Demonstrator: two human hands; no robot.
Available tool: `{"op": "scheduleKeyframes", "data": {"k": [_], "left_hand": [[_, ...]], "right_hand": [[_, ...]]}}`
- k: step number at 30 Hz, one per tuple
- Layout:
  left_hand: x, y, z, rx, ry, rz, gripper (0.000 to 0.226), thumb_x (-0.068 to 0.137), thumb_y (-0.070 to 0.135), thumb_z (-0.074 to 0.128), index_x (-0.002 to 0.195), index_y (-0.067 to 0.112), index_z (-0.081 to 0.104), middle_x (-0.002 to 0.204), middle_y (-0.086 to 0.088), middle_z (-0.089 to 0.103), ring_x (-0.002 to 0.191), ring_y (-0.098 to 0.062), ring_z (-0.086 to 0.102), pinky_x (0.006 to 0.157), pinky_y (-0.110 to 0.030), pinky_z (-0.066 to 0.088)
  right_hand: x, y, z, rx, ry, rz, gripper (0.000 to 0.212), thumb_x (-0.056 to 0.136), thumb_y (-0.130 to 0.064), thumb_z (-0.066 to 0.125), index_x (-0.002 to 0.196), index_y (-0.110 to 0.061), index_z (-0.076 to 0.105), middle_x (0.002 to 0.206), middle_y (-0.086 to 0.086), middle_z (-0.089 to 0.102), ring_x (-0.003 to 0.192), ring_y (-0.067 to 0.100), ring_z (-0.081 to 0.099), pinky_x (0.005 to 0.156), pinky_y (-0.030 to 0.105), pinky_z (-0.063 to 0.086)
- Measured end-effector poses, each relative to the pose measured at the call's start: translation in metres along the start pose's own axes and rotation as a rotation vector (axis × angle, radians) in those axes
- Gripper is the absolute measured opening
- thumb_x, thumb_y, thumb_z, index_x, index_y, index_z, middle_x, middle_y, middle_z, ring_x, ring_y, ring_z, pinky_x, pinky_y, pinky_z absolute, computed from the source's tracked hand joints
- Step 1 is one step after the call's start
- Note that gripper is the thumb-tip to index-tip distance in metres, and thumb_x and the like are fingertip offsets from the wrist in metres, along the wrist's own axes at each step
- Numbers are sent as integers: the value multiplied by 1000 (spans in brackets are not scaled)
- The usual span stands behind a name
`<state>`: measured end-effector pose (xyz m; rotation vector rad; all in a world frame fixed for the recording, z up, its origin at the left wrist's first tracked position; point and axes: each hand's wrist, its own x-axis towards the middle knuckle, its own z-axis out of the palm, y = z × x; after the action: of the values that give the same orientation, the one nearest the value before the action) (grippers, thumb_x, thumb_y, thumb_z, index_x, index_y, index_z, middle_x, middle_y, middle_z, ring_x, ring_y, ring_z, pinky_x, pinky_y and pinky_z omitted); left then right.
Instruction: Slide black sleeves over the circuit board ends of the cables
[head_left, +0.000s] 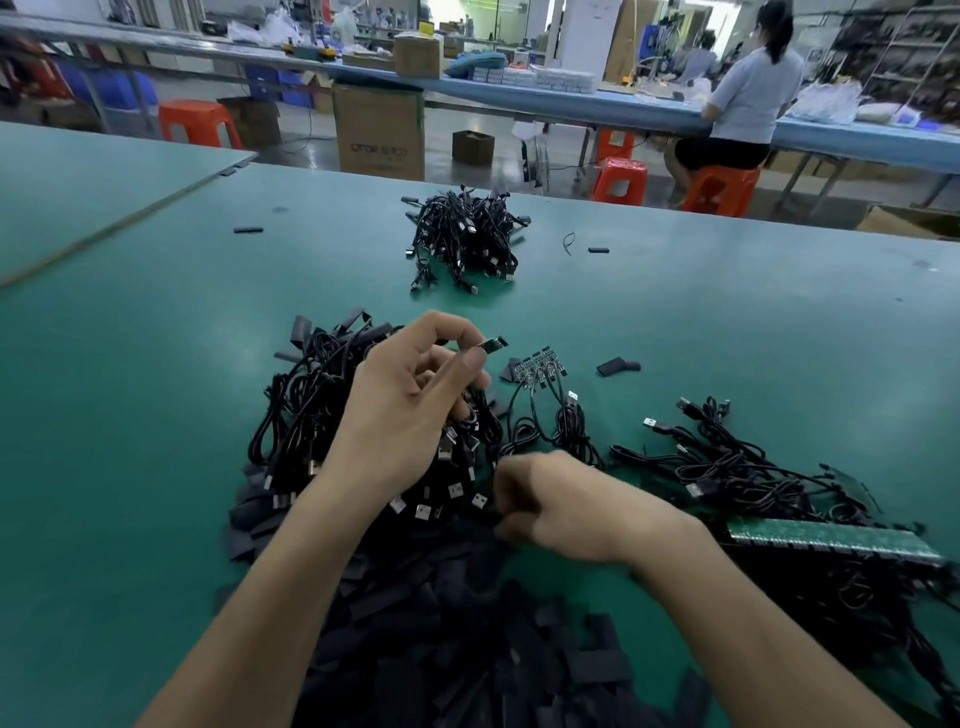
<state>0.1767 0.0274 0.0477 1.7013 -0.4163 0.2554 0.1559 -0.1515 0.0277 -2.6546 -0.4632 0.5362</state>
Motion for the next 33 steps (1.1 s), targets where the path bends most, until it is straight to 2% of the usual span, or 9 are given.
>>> {"op": "scheduleKeyframes", "data": {"k": [2,5,9,13,15,20,24,28,33], "left_hand": [[0,0,1,27,9,0,18,98,27,62,89,41,63,73,6,71,52,-6,55,52,-19,45],[0,-1,2,50,26,-5,17,99,24,62,90,37,65,66,6,69,49,-9,50,51,-25,44],[0,0,3,89,26,-17,18,99,26,61,92,42,66,62,11,65,49,-7,45,48,-21,39],[-1,-1,3,133,34,-19,20,98,28,61,96,46,68,61,13,64,49,-4,44,47,-18,38],[-1,-2,2,160,42,-19,18,97,29,62,100,45,70,62,13,64,48,-1,45,48,-13,36],[-2,-4,2,213,48,-35,17,96,28,64,107,36,75,62,20,64,53,5,53,51,-8,37],[-1,-5,2,260,43,-46,22,100,28,58,116,29,73,64,22,63,58,7,56,52,-6,38],[-1,-4,3,240,16,-67,29,103,22,52,127,25,68,64,13,60,44,0,43,46,-9,33],[-1,-4,3,190,-23,-83,33,102,18,52,131,25,65,73,22,67,44,-2,40,44,-14,36]], "right_hand": [[0,-1,-10,124,176,-39,23,92,-13,66,83,-25,48,78,-4,59,69,15,54,62,26,46],[-5,-3,-25,430,449,-120,22,91,-8,67,91,-26,53,75,2,70,69,16,66,66,25,52],[-7,-4,-37,705,635,-156,31,92,-3,62,104,-32,65,71,-3,73,61,10,68,56,14,49],[-10,-4,-41,761,645,-156,36,96,-1,56,111,-33,64,77,-1,73,65,14,69,51,22,50],[-13,-5,-41,791,647,-167,34,96,0,56,105,-29,69,80,5,72,65,16,70,49,22,51],[-14,-8,-41,865,698,-202,16,89,1,70,98,-12,72,77,3,69,60,14,70,50,22,53],[-13,-8,-40,818,711,-233,19,85,-5,75,100,-17,73,74,-8,71,63,8,66,60,19,52],[-11,-8,-39,737,767,-241,24,81,-14,80,101,-26,73,86,-8,76,78,10,71,77,25,58],[-11,-5,-35,700,845,-232,19,82,-19,79,98,-28,72,82,-10,75,71,8,71,74,23,57]]}}
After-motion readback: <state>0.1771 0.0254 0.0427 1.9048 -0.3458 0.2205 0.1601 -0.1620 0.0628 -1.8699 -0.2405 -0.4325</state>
